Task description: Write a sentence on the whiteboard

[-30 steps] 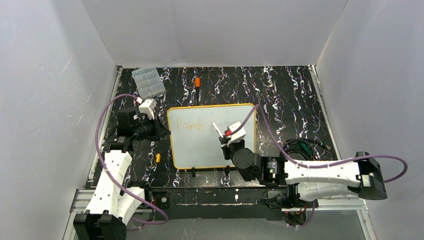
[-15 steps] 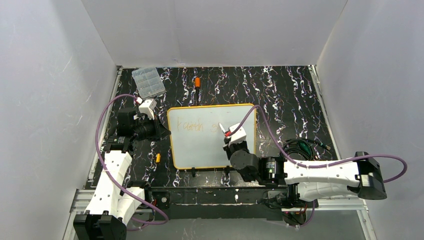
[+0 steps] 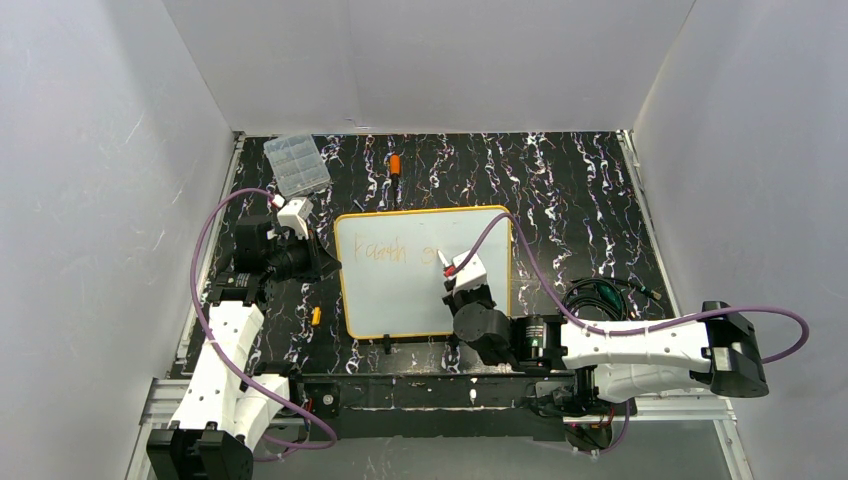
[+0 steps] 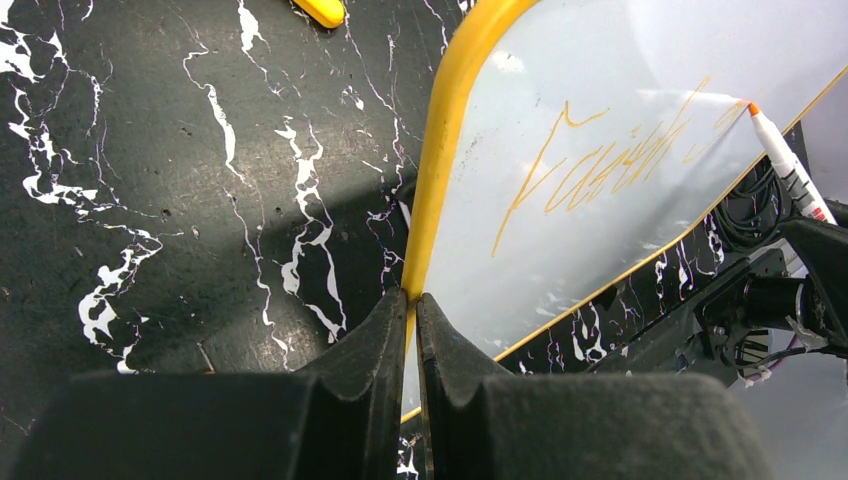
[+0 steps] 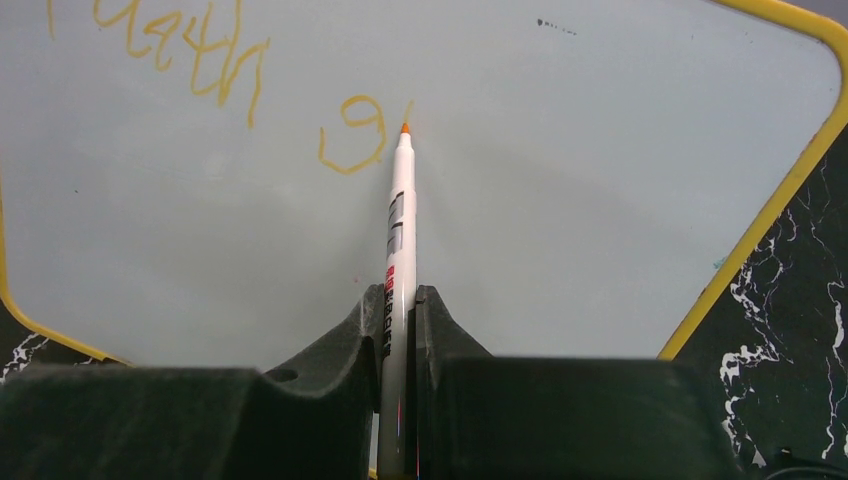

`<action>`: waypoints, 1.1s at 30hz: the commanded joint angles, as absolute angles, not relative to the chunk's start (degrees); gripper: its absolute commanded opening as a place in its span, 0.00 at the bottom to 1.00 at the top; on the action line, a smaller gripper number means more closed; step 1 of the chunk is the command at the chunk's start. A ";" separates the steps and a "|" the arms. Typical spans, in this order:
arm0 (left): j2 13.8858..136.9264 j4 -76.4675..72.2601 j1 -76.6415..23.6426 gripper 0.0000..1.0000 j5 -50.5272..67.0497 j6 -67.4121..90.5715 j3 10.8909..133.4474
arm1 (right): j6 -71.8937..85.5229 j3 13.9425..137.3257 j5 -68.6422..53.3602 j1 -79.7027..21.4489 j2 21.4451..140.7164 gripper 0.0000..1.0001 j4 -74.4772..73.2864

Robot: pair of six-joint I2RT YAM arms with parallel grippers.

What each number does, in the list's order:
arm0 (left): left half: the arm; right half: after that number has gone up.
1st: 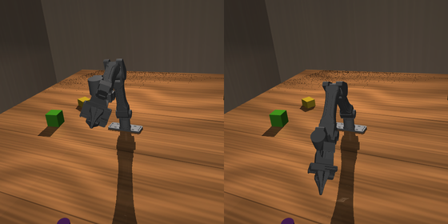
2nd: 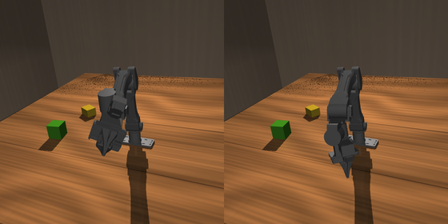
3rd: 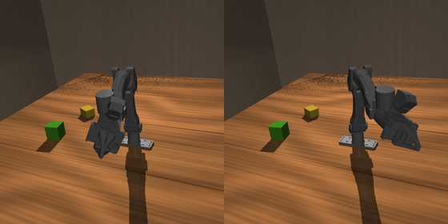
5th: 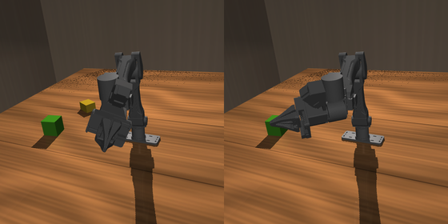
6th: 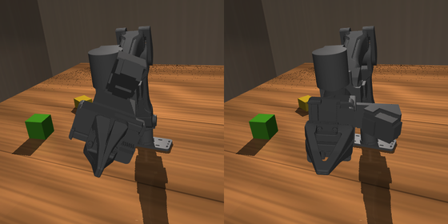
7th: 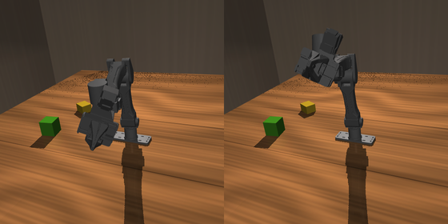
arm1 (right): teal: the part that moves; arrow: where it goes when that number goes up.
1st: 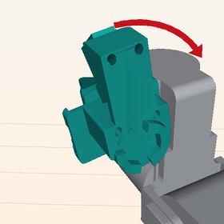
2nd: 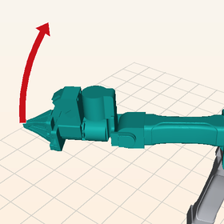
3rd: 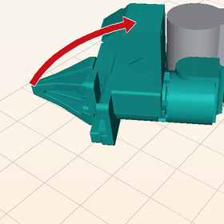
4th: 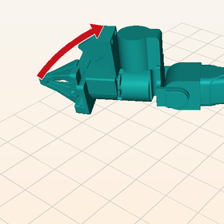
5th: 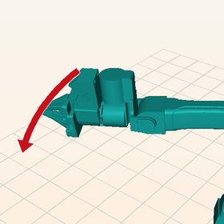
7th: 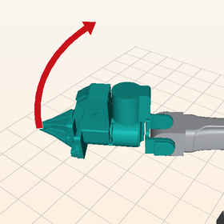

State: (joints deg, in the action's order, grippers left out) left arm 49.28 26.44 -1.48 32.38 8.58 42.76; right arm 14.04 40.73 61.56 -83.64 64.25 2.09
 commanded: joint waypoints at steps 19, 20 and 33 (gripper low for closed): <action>48.19 27.60 -1.53 0.07 32.84 8.57 43.59 | 19.17 42.19 66.05 -84.37 62.49 0.01 -4.38; 48.21 27.60 -1.51 0.07 32.82 8.53 43.59 | 18.48 42.20 66.23 -84.37 62.51 0.01 -3.46; 48.12 27.51 -1.57 0.07 33.03 8.53 43.55 | 13.73 43.15 66.76 -83.17 64.37 0.01 1.87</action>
